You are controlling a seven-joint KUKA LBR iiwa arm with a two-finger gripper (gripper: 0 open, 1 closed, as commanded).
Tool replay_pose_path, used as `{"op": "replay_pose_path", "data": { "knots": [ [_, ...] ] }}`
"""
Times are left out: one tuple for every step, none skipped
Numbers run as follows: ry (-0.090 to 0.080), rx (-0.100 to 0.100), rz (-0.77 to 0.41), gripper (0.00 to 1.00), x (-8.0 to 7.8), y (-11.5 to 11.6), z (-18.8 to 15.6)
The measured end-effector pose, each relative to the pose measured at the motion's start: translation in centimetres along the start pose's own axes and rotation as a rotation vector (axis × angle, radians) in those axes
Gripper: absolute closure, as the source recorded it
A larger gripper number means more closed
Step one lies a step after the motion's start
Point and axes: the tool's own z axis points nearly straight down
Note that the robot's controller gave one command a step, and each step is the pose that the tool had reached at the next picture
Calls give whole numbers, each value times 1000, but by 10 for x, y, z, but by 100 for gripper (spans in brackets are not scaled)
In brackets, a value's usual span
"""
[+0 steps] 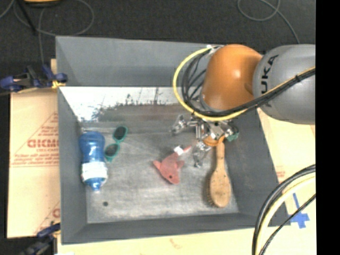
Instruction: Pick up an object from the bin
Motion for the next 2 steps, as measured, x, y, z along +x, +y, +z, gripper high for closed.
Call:
{"op": "replay_pose_path", "data": {
  "knots": [
    [-4, -4, -178, 0, -3, 21, 70],
    [0, -1, -487, 100, -18, 22, 66]
  ]
}}
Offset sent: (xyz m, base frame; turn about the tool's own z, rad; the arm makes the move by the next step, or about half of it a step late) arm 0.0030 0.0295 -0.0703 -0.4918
